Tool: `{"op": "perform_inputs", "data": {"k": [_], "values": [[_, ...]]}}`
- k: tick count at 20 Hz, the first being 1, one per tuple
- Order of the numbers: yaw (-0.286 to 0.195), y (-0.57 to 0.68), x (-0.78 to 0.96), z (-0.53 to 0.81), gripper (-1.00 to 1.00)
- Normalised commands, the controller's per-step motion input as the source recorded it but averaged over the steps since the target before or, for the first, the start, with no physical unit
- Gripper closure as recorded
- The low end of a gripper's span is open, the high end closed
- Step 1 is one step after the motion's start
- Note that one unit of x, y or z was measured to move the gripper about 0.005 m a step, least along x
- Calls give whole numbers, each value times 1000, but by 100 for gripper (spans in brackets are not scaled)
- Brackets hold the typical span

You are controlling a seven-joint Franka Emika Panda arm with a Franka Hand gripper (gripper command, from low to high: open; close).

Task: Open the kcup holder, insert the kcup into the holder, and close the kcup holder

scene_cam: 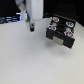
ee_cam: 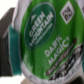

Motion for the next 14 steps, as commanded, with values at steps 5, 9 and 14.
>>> {"op": "perform_inputs", "data": {"k": [5, 9, 14], "values": [[3, 730, 0, 278, 100], [5, 732, 0, 203, 100], [8, 734, 9, 103, 100]]}}
